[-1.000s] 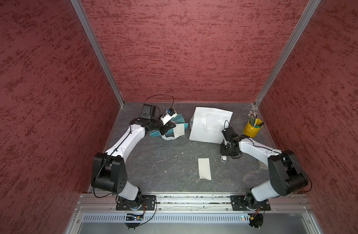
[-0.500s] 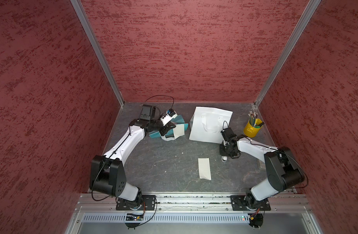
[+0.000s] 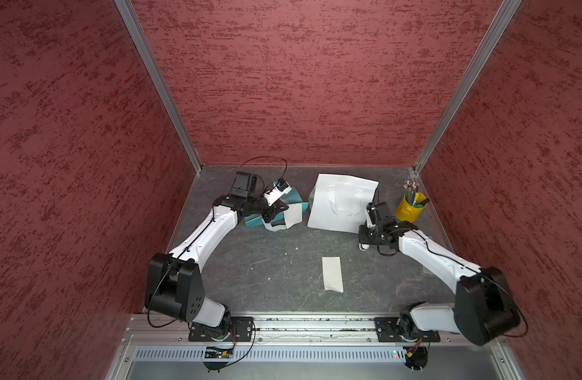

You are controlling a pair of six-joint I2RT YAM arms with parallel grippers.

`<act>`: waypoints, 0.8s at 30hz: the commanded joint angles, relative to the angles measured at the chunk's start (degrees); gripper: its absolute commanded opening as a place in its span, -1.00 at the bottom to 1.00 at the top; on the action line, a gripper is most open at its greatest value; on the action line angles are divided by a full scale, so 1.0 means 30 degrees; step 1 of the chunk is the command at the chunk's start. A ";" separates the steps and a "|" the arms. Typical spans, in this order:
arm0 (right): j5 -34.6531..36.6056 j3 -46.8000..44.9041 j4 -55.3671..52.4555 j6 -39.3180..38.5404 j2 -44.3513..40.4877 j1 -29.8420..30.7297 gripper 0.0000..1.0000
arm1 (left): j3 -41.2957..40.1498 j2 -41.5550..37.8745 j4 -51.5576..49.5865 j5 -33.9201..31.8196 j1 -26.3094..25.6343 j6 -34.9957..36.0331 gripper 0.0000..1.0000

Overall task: Staple the receipts to the bags
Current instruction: Pick up the stapler from the center of the board, then place the stapler in the takeout bag.

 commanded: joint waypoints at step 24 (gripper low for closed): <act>0.1879 0.1969 2.1223 0.1630 0.2747 0.7241 -1.00 | -0.0411 -0.0353 0.0917 0.0358 -0.0536 -0.2327 -1.00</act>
